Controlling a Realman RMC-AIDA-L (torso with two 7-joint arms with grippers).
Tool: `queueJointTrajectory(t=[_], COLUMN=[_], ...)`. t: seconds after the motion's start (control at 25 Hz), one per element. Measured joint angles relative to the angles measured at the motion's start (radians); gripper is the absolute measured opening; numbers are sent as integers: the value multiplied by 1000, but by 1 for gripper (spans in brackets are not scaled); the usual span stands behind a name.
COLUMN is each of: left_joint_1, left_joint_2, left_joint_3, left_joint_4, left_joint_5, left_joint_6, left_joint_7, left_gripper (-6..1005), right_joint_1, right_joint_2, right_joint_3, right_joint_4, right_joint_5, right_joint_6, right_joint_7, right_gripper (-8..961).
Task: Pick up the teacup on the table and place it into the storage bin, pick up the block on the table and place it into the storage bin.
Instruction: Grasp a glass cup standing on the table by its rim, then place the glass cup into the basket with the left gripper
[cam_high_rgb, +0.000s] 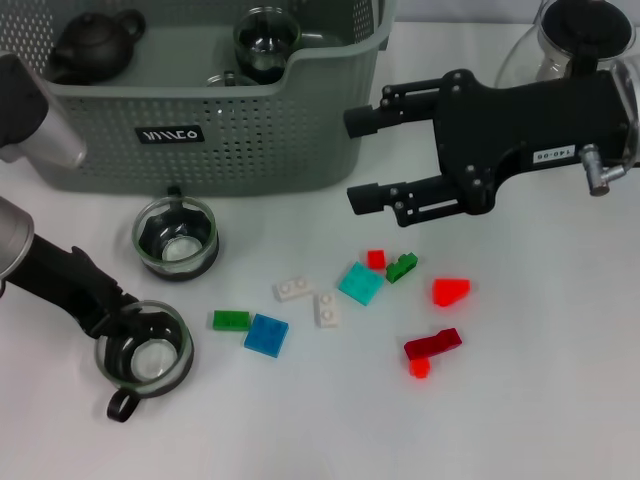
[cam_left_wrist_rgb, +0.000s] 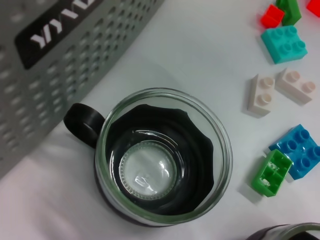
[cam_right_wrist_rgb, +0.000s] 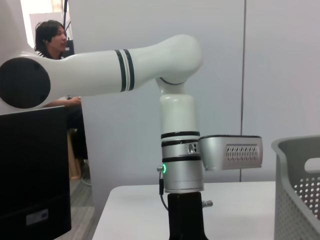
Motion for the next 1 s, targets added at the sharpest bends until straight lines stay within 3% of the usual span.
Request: queueJointTrajectory(t=[0.4,0.56,0.72,0.8,0.84,0.92,1.0], left_joint_1=[1,-7,-7,-16,-39,-47,-68], left_joint_2=[1,6,10,24,47,54,78], left_joint_3=[13,-23,-65,-117,-190,-211,-264], left_joint_4=[42,85,140,170,183,182,171], left_joint_5=[-9,-16,-29,-54,-105,-122,-187], left_joint_6=[20,101,176,233,290,301,322], left_joint_7=[0,-2,4,3,-6,-11,-37], left_gripper=[170,58,55,55,56,56,56], right_joint_1=[7,7,7,7,7,7,8], right_joint_2=[0,-2,-5,-8,-10,-14,-15], right_joint_3=[3,5,5,5,3,-1,-2], right_joint_4=[0,0,0,0,1,10,18], right_joint_5=[-5,-6,-6,-6,-7,-14,-20], right_joint_6=[0,0,0,0,-1,-3,-6], right_joint_7=[-3,-3,-3,-3,-3,-6,-7], right_gripper=[771,771,771,771,771,771,771])
